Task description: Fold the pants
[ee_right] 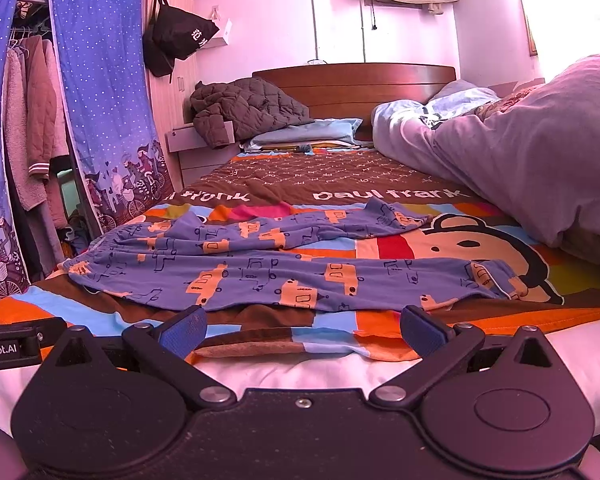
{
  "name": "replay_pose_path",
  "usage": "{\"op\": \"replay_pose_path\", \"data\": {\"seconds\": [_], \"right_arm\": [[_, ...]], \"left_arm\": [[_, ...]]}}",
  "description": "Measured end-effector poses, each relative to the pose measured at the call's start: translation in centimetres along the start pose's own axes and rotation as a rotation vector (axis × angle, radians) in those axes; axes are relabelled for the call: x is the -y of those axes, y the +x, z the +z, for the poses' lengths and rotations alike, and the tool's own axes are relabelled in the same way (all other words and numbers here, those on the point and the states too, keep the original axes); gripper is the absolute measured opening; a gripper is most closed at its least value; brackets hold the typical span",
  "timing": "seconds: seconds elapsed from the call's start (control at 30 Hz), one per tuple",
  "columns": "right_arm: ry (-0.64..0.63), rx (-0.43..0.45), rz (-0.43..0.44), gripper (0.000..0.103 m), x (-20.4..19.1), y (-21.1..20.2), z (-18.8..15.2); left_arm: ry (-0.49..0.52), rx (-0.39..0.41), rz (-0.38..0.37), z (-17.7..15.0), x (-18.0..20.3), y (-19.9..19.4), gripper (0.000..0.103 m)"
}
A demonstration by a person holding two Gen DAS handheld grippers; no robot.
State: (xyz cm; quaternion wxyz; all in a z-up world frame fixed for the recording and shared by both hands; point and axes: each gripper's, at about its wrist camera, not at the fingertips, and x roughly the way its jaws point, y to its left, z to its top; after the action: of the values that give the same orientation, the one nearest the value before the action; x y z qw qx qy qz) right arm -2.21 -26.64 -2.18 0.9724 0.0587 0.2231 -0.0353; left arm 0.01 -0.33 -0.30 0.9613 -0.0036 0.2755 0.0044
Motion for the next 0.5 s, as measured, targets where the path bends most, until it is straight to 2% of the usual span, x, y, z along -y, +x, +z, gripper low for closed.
{"op": "replay_pose_path", "data": {"seconds": [0.5], "right_arm": [[-0.003,-0.004,-0.003,0.102,-0.04,0.15,-0.08]], "left_arm": [[0.000,0.000,0.001,-0.04,0.04,0.04,0.103]]}}
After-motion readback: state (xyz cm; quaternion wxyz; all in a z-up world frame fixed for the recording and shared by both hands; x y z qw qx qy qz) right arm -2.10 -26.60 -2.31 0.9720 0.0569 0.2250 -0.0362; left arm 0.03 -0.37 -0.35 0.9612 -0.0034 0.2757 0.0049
